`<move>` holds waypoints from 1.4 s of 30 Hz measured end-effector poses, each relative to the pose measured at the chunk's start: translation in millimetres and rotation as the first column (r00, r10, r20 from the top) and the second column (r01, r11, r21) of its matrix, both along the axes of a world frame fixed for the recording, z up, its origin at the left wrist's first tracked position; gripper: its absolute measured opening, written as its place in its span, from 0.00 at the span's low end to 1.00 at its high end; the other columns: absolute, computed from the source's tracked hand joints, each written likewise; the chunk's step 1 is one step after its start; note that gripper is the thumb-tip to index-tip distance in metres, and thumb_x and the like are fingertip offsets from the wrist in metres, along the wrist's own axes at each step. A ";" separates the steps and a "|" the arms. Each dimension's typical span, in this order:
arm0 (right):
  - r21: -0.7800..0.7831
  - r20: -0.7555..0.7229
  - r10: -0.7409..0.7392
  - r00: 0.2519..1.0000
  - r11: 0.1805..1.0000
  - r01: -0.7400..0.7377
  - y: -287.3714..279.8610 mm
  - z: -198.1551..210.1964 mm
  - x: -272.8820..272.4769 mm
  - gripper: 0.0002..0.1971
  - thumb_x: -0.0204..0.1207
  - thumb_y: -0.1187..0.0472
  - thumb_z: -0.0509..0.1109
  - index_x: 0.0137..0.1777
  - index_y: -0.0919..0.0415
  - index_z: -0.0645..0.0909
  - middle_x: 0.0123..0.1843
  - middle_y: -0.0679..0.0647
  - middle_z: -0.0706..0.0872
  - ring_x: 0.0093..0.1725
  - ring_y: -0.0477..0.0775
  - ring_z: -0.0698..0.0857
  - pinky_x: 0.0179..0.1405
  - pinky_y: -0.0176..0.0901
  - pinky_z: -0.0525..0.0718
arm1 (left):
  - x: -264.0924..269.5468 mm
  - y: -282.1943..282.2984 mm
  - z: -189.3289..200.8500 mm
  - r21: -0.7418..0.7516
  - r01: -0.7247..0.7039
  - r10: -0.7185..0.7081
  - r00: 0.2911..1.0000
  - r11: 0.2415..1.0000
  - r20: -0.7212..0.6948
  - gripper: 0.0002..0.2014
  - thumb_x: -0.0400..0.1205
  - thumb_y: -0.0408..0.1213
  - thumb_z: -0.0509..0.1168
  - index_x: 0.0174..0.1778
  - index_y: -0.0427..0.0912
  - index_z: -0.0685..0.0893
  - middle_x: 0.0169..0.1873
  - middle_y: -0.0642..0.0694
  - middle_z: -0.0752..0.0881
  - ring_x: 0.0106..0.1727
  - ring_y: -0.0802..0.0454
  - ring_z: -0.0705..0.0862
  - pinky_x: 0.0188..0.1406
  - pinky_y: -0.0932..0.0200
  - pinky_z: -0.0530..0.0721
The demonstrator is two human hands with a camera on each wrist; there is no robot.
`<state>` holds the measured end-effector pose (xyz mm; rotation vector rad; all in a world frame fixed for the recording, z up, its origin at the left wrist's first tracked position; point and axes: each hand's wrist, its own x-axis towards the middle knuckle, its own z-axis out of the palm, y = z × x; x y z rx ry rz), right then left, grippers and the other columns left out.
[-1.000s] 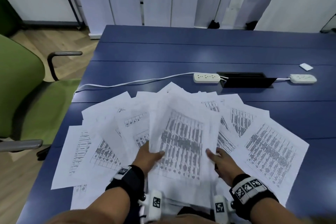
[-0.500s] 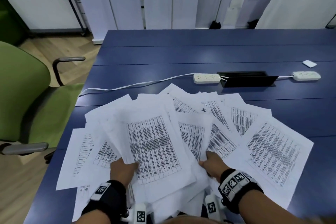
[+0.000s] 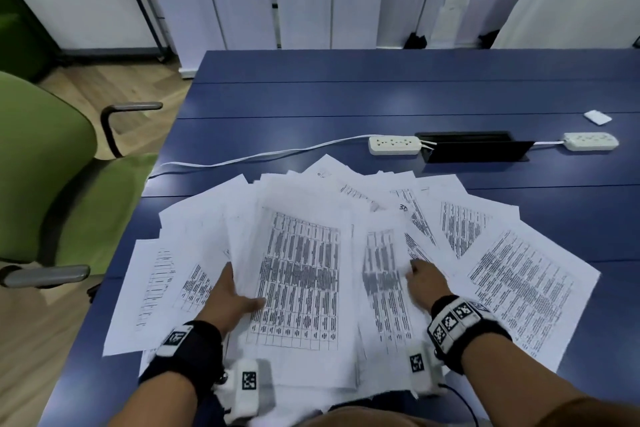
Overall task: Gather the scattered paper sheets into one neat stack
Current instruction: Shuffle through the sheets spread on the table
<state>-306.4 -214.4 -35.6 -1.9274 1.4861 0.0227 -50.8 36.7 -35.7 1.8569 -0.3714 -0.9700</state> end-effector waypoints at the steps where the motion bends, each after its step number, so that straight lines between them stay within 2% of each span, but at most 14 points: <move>1: 0.051 -0.007 0.034 0.999 0.998 -0.034 0.5 -3.3 0.6 0.14 0.81 0.69 0.59 0.64 0.70 0.79 0.64 0.65 0.83 0.63 0.62 0.81 0.55 0.40 0.74 | -2.4 -5.7 0.5 0.020 0.032 -0.032 0.999 0.999 -0.011 0.42 0.64 0.17 0.78 0.72 0.45 0.70 0.61 0.42 0.84 0.63 0.40 0.82 0.65 0.40 0.81; 5: 0.158 0.087 -0.023 0.996 0.987 0.009 17.7 -4.9 11.6 0.18 0.86 0.59 0.55 0.67 0.70 0.77 0.68 0.67 0.80 0.67 0.63 0.79 0.64 0.44 0.74 | -23.5 -27.5 -0.5 0.091 0.093 -0.094 0.995 0.991 0.008 0.36 0.66 0.28 0.81 0.66 0.42 0.69 0.59 0.42 0.82 0.61 0.39 0.81 0.63 0.43 0.81; 8: 0.337 0.223 -0.186 0.957 0.936 0.104 29.0 -5.3 15.0 0.36 0.83 0.39 0.50 0.81 0.66 0.61 0.82 0.61 0.64 0.81 0.61 0.65 0.79 0.52 0.62 | -42.0 -42.2 0.6 0.083 0.084 -0.091 0.993 0.993 0.075 0.34 0.74 0.41 0.76 0.69 0.37 0.64 0.62 0.48 0.74 0.65 0.48 0.74 0.69 0.50 0.74; 10: 0.418 0.336 -0.225 0.914 0.906 0.069 35.3 -8.2 14.6 0.45 0.76 0.34 0.59 0.84 0.63 0.50 0.85 0.57 0.57 0.83 0.60 0.59 0.81 0.58 0.59 | -51.3 -48.2 0.7 0.064 0.109 -0.113 0.991 0.992 0.068 0.32 0.77 0.45 0.73 0.69 0.38 0.64 0.61 0.46 0.76 0.63 0.46 0.76 0.63 0.56 0.77; 13: 0.453 0.418 -0.280 0.864 0.889 0.069 35.8 -17.0 9.2 0.42 0.70 0.51 0.78 0.80 0.63 0.62 0.77 0.56 0.72 0.79 0.62 0.69 0.76 0.59 0.70 | -50.4 -46.4 -2.1 0.032 0.101 -0.103 0.992 0.994 0.070 0.24 0.79 0.37 0.71 0.68 0.40 0.69 0.57 0.38 0.82 0.58 0.39 0.83 0.43 0.62 0.83; 15: 0.463 0.458 -0.330 0.826 0.881 0.095 35.7 -17.7 6.4 0.24 0.71 0.69 0.76 0.68 0.64 0.78 0.66 0.59 0.85 0.68 0.63 0.82 0.65 0.52 0.79 | -43.9 -42.2 -0.6 -0.014 0.056 -0.056 0.998 0.998 0.009 0.23 0.78 0.29 0.71 0.68 0.40 0.73 0.53 0.37 0.84 0.53 0.38 0.83 0.45 0.54 0.85; 18: 0.533 0.515 -0.417 0.749 0.840 0.101 33.2 -11.2 -1.7 0.20 0.73 0.76 0.72 0.64 0.64 0.81 0.58 0.57 0.89 0.59 0.56 0.86 0.53 0.42 0.82 | -36.6 -38.3 8.5 -0.096 0.045 -0.053 0.995 0.994 -0.083 0.24 0.74 0.27 0.75 0.64 0.41 0.78 0.48 0.40 0.87 0.50 0.40 0.84 0.46 0.52 0.83; 21: 0.592 0.547 -0.468 0.694 0.803 0.075 25.2 -9.0 -12.8 0.21 0.76 0.75 0.68 0.69 0.65 0.76 0.64 0.56 0.86 0.65 0.56 0.82 0.67 0.48 0.77 | -27.8 -38.8 18.3 -0.195 0.039 -0.070 0.985 0.980 -0.156 0.30 0.63 0.32 0.79 0.63 0.42 0.81 0.53 0.41 0.90 0.55 0.42 0.88 0.48 0.57 0.85; 28: 0.587 0.532 -0.329 0.780 0.807 -0.060 30.5 -6.5 -10.6 0.24 0.80 0.70 0.65 0.76 0.59 0.70 0.71 0.52 0.81 0.73 0.54 0.75 0.79 0.54 0.65 | -36.3 -48.8 11.4 -0.189 0.045 -0.080 0.980 0.981 -0.182 0.37 0.52 0.39 0.86 0.57 0.38 0.83 0.47 0.40 0.91 0.52 0.41 0.89 0.49 0.54 0.86; 33: 0.616 0.538 -0.390 0.748 0.787 -0.032 32.8 7.6 -2.3 0.09 0.77 0.69 0.71 0.54 0.57 0.80 0.58 0.55 0.87 0.64 0.58 0.82 0.60 0.43 0.79 | -35.5 -50.1 11.2 -0.146 0.025 -0.053 0.979 0.989 -0.196 0.29 0.58 0.30 0.81 0.55 0.38 0.82 0.46 0.40 0.91 0.50 0.43 0.88 0.46 0.57 0.83; 34: 0.629 0.531 -0.385 0.755 0.776 -0.046 34.3 8.9 -1.4 0.12 0.73 0.65 0.76 0.54 0.57 0.81 0.59 0.56 0.87 0.67 0.61 0.81 0.61 0.43 0.79 | -33.8 -48.9 8.7 -0.121 0.034 -0.056 0.982 0.992 -0.179 0.30 0.58 0.33 0.80 0.57 0.39 0.81 0.48 0.39 0.90 0.52 0.42 0.88 0.48 0.55 0.83; 37: 0.645 0.406 -0.299 0.864 0.763 -0.039 43.9 8.3 2.8 0.53 0.54 0.45 0.86 0.77 0.66 0.66 0.79 0.61 0.70 0.80 0.62 0.67 0.78 0.57 0.65 | -38.3 -43.5 2.1 -0.044 0.123 -0.128 0.983 0.991 -0.133 0.34 0.65 0.36 0.81 0.66 0.40 0.75 0.55 0.39 0.87 0.58 0.40 0.85 0.60 0.48 0.82; 39: 0.615 0.338 -0.272 0.901 0.788 0.007 49.2 5.3 7.8 0.56 0.63 0.48 0.82 0.82 0.69 0.53 0.84 0.62 0.58 0.82 0.63 0.60 0.80 0.58 0.60 | -43.9 -40.0 0.1 -0.007 0.144 -0.144 0.984 0.990 -0.109 0.32 0.72 0.36 0.78 0.69 0.42 0.71 0.57 0.42 0.85 0.60 0.41 0.82 0.62 0.49 0.79; 42: 0.493 0.268 -0.145 0.952 0.870 -0.007 56.2 5.6 13.8 0.49 0.71 0.48 0.77 0.82 0.69 0.52 0.84 0.63 0.57 0.83 0.62 0.59 0.79 0.54 0.62 | -47.8 -35.5 2.1 -0.015 0.179 -0.180 0.980 0.984 -0.089 0.43 0.67 0.55 0.77 0.74 0.41 0.69 0.57 0.46 0.84 0.59 0.47 0.83 0.59 0.53 0.78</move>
